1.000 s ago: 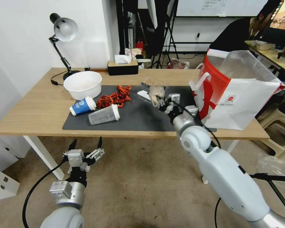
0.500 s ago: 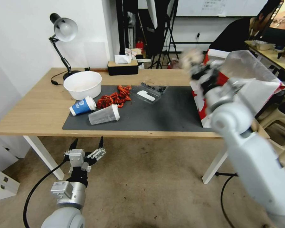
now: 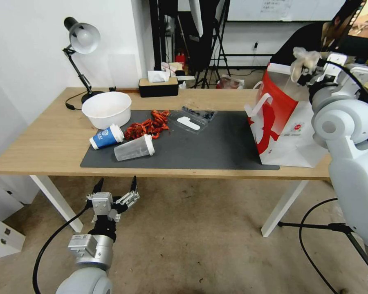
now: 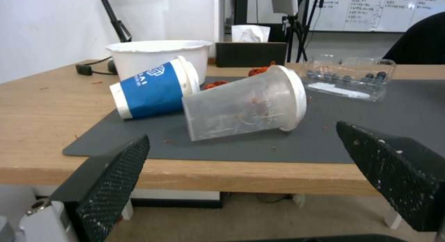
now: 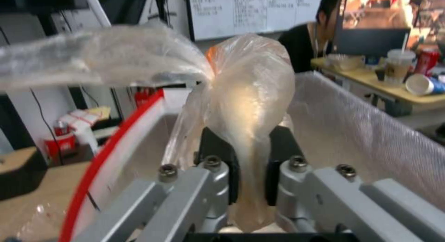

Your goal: Pick up the trash from the table and place it into the takeout bag.

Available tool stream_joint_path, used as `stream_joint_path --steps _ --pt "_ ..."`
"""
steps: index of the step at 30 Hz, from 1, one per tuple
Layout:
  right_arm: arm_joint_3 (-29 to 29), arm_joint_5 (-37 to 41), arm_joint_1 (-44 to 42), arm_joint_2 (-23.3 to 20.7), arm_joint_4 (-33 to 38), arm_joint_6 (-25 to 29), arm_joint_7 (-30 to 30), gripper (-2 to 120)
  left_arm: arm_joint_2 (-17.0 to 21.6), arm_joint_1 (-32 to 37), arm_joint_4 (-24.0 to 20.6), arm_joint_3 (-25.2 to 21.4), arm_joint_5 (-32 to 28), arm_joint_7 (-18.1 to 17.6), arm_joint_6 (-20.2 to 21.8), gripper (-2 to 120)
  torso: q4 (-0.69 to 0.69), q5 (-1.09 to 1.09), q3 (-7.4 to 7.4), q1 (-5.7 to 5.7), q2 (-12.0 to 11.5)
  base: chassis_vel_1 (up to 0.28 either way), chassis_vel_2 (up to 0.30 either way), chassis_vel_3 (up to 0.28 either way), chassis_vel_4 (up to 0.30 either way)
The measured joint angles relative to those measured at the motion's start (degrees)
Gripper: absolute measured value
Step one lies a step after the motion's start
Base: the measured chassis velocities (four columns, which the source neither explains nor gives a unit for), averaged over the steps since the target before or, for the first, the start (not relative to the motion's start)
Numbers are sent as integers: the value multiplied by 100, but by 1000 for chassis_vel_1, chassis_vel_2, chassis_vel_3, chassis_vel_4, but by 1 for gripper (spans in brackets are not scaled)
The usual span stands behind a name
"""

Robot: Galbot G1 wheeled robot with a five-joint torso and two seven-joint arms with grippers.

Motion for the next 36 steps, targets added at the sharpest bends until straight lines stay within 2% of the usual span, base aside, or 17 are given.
stream_joint_path --steps 2,3,5,6,9,10,19,21,22,23,25,26,28,30,31,35,36 --pt "1 13 2 1 -3 -15 8 13 1 2 -1 -1 0 0 -2 100 0 0 0 0 0 0 0 0 0" --pt "10 111 15 4 -22 -95 57 22 6 13 -6 -9 0 1 -13 100 0 0 0 0 0 0 0 0 0" --pt "24 236 22 3 -45 -165 121 31 9 31 -11 -23 1 1 -32 100 0 0 0 0 0 0 0 0 0" --pt "24 236 22 3 -45 -165 121 31 9 31 -11 -23 1 1 -32 100 0 0 0 0 0 0 0 0 0" --pt "51 340 11 -6 -39 -191 178 46 5 45 -12 -25 1 1 -53 100 0 0 0 0 0 0 0 0 0" --pt "51 340 11 -6 -39 -191 178 46 5 45 -12 -25 1 1 -53 100 0 0 0 0 0 0 0 0 0" --pt "170 412 -84 -64 57 -117 145 80 -1 33 -5 -5 5 3 -60 100 -1 0 -1 0 0 0 0 0 0" --pt "212 415 -116 -89 107 127 -12 88 -1 32 -2 -4 6 3 -60 100 0 -1 -1 0 0 0 0 0 0" --pt "212 415 -116 -89 107 127 -12 88 -1 32 -2 -4 6 3 -60 100 0 -1 -1 0 0 0 0 0 0" --pt "226 417 -155 -109 159 367 -151 94 4 30 0 -4 6 3 -60 100 0 -1 -1 0 0 0 0 0 0" --pt "231 418 -231 -129 245 776 -385 99 10 23 2 -8 7 3 -60 100 -1 0 -1 0 1 0 0 0 0" --pt "232 436 -291 -132 316 1008 -526 100 11 17 2 -10 6 4 -60 100 0 0 -1 0 1 0 0 0 0" --pt "235 449 -333 -132 361 1146 -622 100 12 14 3 -10 6 4 -60 100 0 -1 -1 0 1 0 0 0 0" --pt "259 450 -511 -118 518 1624 -955 100 12 12 9 -14 3 4 -58 100 0 -2 -1 0 1 0 0 0 0" --pt "259 450 -511 -118 518 1624 -955 100 12 12 9 -14 3 4 -58 100 0 -2 -1 0 1 0 0 0 0" --pt "293 324 -1052 -115 847 2434 -1576 100 30 10 20 -39 -5 4 -56 100 0 -1 -1 0 1 0 0 0 0" --pt "293 324 -1052 -115 847 2434 -1576 100 30 10 20 -39 -5 4 -56 100 0 -1 -1 0 1 0 0 0 0"
